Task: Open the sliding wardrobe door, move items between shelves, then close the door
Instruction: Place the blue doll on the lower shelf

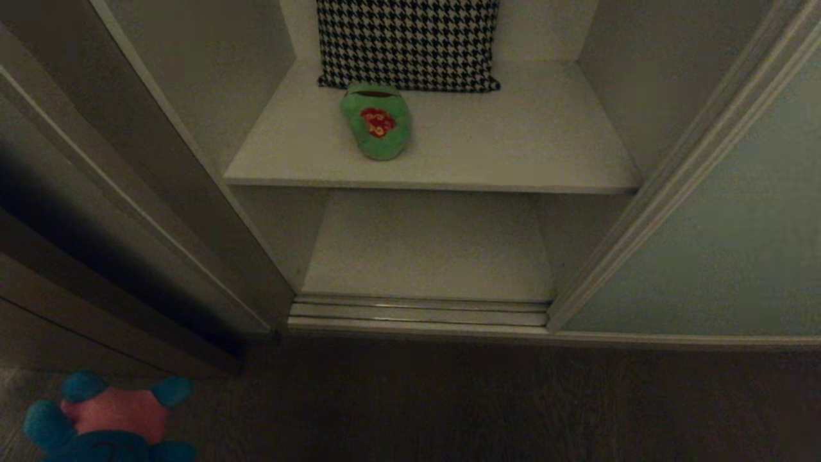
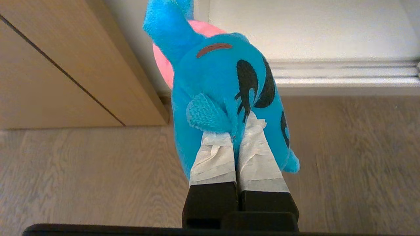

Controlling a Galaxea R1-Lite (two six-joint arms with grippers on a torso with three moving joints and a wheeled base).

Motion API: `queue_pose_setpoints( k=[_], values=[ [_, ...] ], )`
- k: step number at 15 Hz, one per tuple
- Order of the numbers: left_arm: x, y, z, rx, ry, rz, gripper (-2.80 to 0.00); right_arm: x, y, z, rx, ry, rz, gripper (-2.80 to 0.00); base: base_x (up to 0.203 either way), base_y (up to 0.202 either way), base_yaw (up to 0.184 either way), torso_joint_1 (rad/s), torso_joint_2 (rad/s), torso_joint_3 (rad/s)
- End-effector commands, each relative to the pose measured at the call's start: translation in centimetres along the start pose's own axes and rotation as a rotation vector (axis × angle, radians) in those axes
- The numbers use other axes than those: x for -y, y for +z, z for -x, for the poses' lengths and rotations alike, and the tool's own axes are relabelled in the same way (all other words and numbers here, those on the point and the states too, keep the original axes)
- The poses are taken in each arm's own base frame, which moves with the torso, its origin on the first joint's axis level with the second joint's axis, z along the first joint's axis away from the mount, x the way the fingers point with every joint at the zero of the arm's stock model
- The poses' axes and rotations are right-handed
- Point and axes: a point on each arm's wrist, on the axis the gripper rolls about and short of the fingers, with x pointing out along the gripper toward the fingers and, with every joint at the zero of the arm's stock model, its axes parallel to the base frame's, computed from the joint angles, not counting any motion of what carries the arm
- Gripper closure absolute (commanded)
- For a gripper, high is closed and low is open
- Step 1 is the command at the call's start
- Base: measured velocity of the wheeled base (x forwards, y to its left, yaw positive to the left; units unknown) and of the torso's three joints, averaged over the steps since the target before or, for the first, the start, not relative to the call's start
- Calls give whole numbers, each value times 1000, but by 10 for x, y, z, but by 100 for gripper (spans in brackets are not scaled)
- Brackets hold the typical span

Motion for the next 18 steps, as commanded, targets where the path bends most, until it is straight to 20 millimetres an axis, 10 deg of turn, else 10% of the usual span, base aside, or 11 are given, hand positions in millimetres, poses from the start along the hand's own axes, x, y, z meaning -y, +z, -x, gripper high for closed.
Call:
queue_pose_setpoints(
  k=[1, 18],
  values=[
    [0, 0, 0, -6, -1, -1, 0, 0, 0, 0, 0, 1, 1, 0, 0, 0, 0, 7, 2, -159],
    [0, 0, 0, 0, -1, 18, 0, 0, 0, 0, 0, 1, 1, 0, 0, 0, 0, 3, 3, -196]
  ],
)
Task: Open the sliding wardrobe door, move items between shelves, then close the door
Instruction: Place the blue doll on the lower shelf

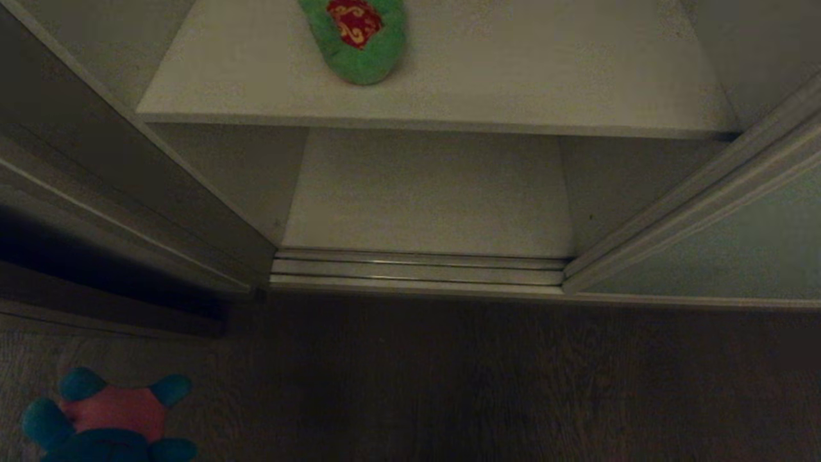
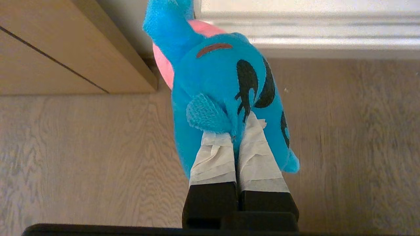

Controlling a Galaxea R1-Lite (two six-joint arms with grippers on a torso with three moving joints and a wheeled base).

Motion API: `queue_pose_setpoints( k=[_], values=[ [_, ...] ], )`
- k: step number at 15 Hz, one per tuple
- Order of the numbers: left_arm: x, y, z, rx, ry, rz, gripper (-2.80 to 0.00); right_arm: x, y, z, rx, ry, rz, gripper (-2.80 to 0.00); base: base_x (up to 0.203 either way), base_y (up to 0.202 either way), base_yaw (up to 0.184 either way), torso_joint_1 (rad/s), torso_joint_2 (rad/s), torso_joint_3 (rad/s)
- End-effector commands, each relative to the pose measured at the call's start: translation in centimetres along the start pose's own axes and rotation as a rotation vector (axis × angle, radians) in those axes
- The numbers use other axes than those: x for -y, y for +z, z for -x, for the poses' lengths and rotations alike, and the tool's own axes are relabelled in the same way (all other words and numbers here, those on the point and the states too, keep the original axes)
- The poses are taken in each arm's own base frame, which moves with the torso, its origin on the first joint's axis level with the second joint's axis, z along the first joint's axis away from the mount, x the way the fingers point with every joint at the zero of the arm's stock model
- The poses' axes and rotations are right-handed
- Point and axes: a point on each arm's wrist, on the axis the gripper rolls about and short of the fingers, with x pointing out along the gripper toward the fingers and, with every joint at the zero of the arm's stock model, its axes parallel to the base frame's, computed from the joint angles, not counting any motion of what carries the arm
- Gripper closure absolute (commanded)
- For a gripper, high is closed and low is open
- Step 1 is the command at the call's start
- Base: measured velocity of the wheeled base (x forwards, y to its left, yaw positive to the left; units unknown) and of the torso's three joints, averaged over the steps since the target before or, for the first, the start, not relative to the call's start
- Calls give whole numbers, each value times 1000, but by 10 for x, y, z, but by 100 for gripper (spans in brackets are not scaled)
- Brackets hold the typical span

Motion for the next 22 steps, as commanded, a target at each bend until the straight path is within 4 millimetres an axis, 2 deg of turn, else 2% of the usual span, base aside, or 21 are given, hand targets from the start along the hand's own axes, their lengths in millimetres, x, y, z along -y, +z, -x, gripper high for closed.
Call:
queue_pose_setpoints(
  k=[1, 16, 22],
  values=[
    [0, 0, 0, -4, 2, 0, 0, 0, 0, 0, 0, 1, 1, 0, 0, 0, 0, 1, 1, -200],
    [0, 0, 0, -2, 4, 22, 0, 0, 0, 0, 0, 1, 1, 0, 0, 0, 0, 3, 1, -196],
    [0, 0, 0, -2, 6, 37, 0, 0, 0, 0, 0, 1, 1, 0, 0, 0, 0, 4, 4, -34]
  ],
)
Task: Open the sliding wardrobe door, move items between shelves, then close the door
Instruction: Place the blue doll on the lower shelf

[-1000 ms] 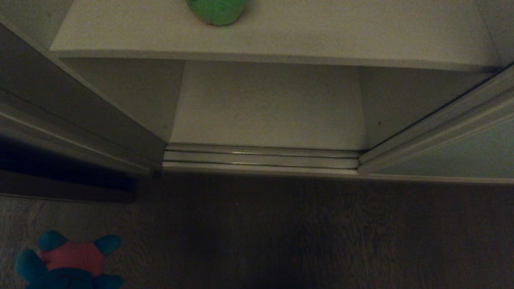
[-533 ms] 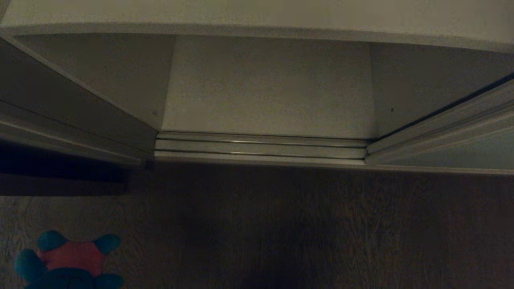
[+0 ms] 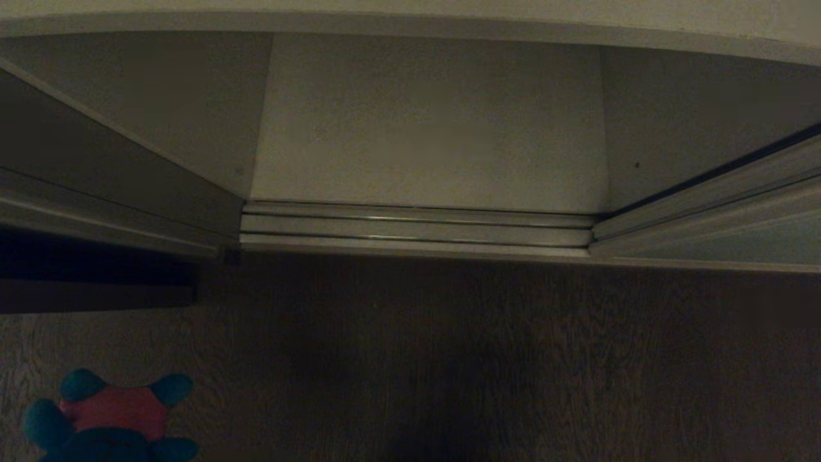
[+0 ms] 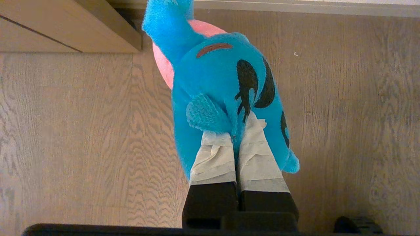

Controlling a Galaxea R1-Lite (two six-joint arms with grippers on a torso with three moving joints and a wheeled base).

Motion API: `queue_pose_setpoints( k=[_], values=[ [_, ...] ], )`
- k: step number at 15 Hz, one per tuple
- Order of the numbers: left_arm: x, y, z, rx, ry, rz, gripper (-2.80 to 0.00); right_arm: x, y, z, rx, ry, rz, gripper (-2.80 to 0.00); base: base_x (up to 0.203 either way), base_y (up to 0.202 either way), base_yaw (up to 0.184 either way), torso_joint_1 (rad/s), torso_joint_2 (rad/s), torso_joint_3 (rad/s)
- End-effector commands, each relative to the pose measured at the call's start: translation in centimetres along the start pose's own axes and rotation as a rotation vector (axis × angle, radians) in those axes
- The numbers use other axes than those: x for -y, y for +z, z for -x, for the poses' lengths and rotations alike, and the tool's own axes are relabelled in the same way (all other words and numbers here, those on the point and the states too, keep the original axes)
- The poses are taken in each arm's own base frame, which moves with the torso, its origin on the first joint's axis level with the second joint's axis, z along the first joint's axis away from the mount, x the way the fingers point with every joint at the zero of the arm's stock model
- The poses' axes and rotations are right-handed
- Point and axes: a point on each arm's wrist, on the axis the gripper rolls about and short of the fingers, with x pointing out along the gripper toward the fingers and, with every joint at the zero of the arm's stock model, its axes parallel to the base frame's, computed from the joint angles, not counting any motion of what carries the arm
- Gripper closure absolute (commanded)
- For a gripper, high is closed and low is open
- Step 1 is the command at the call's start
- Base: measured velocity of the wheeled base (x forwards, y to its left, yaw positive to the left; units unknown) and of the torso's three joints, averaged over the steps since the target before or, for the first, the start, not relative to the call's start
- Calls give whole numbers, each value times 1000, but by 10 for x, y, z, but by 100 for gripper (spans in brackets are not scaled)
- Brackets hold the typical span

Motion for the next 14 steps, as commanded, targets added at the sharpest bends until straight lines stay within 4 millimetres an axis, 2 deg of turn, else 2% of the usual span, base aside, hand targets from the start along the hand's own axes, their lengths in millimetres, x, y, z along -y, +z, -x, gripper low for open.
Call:
queue_pose_setpoints(
  k=[1, 9, 12, 14],
  values=[
    [0, 0, 0, -2, 0, 0, 0, 0, 0, 0, 2, 0, 1, 0, 0, 0, 0, 0, 0, 0],
    [0, 1, 1, -29, -1, -12, 0, 0, 0, 0, 2, 0, 1, 0, 0, 0, 0, 0, 0, 0],
    [0, 22, 1, -83, -38, -38, 0, 0, 0, 0, 2, 0, 1, 0, 0, 0, 0, 0, 0, 0],
    [0, 45, -16, -193, -66, -14, 0, 0, 0, 0, 2, 0, 1, 0, 0, 0, 0, 0, 0, 0]
  ],
)
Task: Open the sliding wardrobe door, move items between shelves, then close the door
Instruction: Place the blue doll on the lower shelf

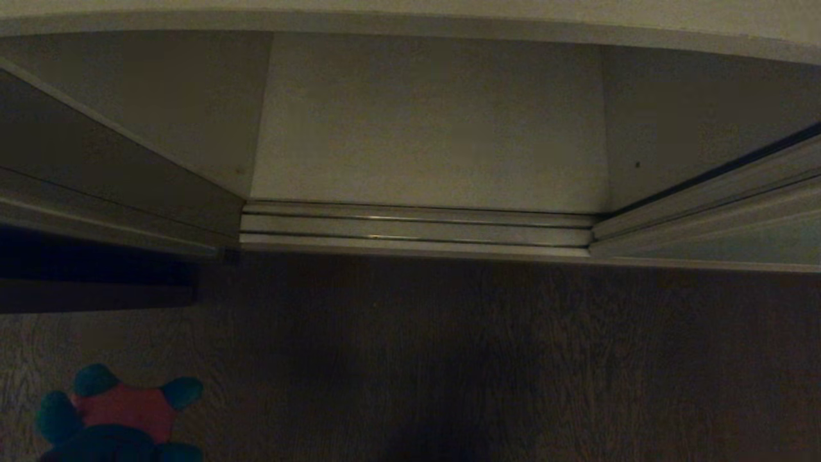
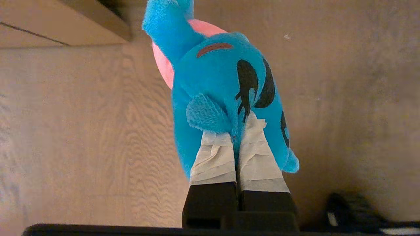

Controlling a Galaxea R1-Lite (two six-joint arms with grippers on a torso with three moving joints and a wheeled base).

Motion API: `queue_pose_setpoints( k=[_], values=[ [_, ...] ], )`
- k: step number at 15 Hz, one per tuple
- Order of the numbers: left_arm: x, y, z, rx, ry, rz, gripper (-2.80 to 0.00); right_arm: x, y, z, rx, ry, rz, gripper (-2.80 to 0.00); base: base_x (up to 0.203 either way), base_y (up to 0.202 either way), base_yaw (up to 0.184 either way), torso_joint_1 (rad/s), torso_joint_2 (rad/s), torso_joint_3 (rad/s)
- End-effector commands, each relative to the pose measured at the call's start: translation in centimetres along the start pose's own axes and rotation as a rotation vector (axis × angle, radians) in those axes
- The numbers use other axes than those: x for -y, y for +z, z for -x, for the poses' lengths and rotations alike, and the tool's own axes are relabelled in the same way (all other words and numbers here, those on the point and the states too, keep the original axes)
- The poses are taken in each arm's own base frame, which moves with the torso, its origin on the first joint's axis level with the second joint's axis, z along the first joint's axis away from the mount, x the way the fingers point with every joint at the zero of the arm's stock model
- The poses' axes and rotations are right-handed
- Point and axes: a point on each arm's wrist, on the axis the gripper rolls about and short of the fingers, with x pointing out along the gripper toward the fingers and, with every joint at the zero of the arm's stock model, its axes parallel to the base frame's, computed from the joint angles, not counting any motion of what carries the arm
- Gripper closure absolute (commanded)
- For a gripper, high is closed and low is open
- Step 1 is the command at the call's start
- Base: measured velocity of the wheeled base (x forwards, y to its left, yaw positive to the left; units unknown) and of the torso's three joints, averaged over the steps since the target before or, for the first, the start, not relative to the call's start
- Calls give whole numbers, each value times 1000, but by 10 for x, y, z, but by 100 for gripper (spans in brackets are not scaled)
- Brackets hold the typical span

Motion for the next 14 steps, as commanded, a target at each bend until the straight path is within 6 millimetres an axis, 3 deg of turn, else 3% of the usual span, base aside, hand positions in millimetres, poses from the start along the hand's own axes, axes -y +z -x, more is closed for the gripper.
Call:
queue_pose_setpoints(
  k=[1, 4, 7, 11, 14],
  values=[
    [-3, 26, -25, -158, -31, 28, 0, 0, 0, 0, 2, 1, 1, 0, 0, 0, 0, 0, 0, 0],
    [-6, 60, -77, -314, -99, 86, 0, 0, 0, 0, 2, 1, 1, 0, 0, 0, 0, 0, 0, 0],
    [-9, 78, -147, -392, -170, 126, 0, 0, 0, 0, 2, 1, 1, 0, 0, 0, 0, 0, 0, 0],
    [-7, 99, -229, -367, -244, 130, 0, 0, 0, 0, 2, 1, 1, 0, 0, 0, 0, 0, 0, 0],
    [4, 116, -270, -306, -298, 117, 0, 0, 0, 0, 2, 1, 1, 0, 0, 0, 0, 0, 0, 0]
  ],
)
